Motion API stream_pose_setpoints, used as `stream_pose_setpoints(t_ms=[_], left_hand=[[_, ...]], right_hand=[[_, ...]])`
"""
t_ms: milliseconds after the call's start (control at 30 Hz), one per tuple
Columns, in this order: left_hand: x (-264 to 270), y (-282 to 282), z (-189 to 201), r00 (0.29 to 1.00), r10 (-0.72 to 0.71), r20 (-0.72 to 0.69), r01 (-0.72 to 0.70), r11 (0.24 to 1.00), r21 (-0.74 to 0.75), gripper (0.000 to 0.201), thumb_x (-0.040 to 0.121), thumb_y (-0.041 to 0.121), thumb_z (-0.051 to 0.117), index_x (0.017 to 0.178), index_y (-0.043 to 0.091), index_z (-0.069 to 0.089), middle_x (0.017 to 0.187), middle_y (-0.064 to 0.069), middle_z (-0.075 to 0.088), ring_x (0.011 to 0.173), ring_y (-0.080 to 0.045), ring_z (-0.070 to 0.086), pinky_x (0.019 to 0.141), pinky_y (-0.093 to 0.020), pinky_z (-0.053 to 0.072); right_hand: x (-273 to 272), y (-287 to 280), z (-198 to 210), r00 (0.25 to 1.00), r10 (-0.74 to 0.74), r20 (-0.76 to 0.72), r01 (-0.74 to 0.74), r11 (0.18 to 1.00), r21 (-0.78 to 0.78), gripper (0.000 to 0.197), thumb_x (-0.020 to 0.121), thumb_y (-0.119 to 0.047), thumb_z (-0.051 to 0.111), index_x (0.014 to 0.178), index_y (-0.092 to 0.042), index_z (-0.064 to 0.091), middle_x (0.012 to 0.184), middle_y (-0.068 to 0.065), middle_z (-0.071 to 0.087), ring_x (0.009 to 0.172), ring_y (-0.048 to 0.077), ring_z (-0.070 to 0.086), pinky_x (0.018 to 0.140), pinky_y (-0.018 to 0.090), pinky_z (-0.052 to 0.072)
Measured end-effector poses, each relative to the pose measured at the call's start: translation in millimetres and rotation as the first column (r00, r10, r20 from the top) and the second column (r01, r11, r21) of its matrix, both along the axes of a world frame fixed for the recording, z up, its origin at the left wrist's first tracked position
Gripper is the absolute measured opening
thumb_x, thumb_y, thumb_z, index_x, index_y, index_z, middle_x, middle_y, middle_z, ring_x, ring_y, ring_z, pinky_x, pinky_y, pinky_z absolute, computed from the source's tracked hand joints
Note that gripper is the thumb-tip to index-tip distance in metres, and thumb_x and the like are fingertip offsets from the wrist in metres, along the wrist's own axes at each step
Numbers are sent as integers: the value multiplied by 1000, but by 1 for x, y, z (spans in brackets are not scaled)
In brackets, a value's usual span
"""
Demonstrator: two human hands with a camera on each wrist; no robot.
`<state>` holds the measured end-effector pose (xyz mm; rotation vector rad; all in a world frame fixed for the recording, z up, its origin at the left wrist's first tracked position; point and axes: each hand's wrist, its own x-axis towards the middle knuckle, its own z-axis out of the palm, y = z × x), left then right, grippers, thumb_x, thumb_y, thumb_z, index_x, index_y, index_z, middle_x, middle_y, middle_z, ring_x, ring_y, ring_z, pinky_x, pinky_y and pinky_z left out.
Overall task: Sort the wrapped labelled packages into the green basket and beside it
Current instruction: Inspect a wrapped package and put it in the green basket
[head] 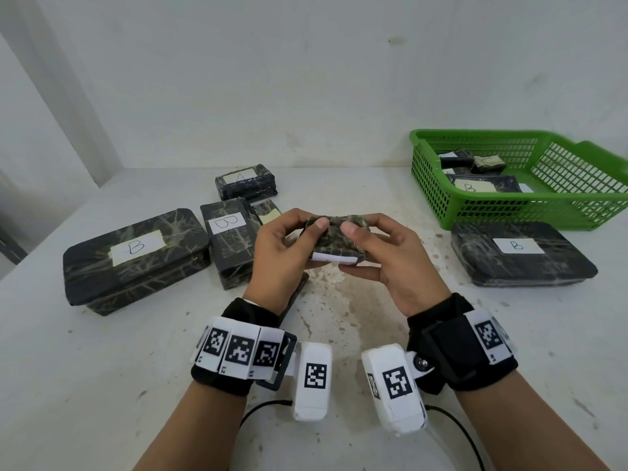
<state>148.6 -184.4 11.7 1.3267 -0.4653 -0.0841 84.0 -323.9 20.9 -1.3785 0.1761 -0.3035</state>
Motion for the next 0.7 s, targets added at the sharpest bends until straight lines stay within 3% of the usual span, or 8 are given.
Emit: stream_pose_setpoints(t_ms=[100,167,233,333,467,567,633,700], left_hand=[[1,3,2,996,-81,-37,81,997,-5,5,92,13,66,93,8,68,88,-8,69,82,-24,69,68,-37,59],[1,4,2,987,-146,-65,146,989,-1,16,87,18,66,101,11,70,96,-6,70,88,-23,69,77,-41,60],[1,5,2,988,-146,-54,146,989,11,15,89,11,64,103,12,70,97,-5,70,88,-25,67,77,-40,60],[3,6,1,996,-82,-37,83,996,18,21,94,-2,58,99,14,71,98,-8,69,86,-27,66,72,-36,60],[5,8,4,988,-116,-101,113,993,-29,15,93,6,61,105,11,69,110,-20,68,92,-26,70,83,-45,59],[5,10,5,966,-226,-128,220,974,-63,35,83,15,65,117,10,66,111,-17,67,93,-23,69,83,-37,59],[5,10,6,962,-246,-115,238,968,-73,39,81,10,66,120,10,65,106,-7,69,88,-18,70,82,-34,59],[5,11,6,968,-227,-104,220,973,-74,36,84,5,67,120,9,65,107,-7,70,88,-18,71,80,-32,59]], right_hand=[[0,1,-1,996,-81,33,82,996,-27,12,86,-13,73,96,-8,69,91,18,75,83,28,74,71,41,62],[0,-1,-1,995,-95,31,96,995,-18,12,87,-11,72,97,-7,68,92,18,75,85,32,74,72,43,62],[1,-3,-1,997,-69,20,70,998,-6,13,87,-13,72,98,-8,68,93,17,75,87,31,73,73,42,62],[1,-5,2,1000,20,16,-20,1000,9,27,76,-24,75,100,-13,68,92,9,75,88,25,72,76,37,61],[1,-5,2,998,56,35,-57,998,30,38,70,-23,76,106,-15,68,95,7,75,91,23,73,78,34,60],[2,-8,2,999,21,44,-24,998,55,41,71,-23,75,110,-10,67,97,10,75,91,28,73,75,33,60],[2,-9,3,998,32,49,-36,997,66,37,71,-25,74,106,-13,68,95,7,75,89,26,73,75,32,60],[2,-9,3,997,62,49,-65,996,62,37,71,-27,74,106,-16,67,97,6,75,90,23,72,77,32,59]])
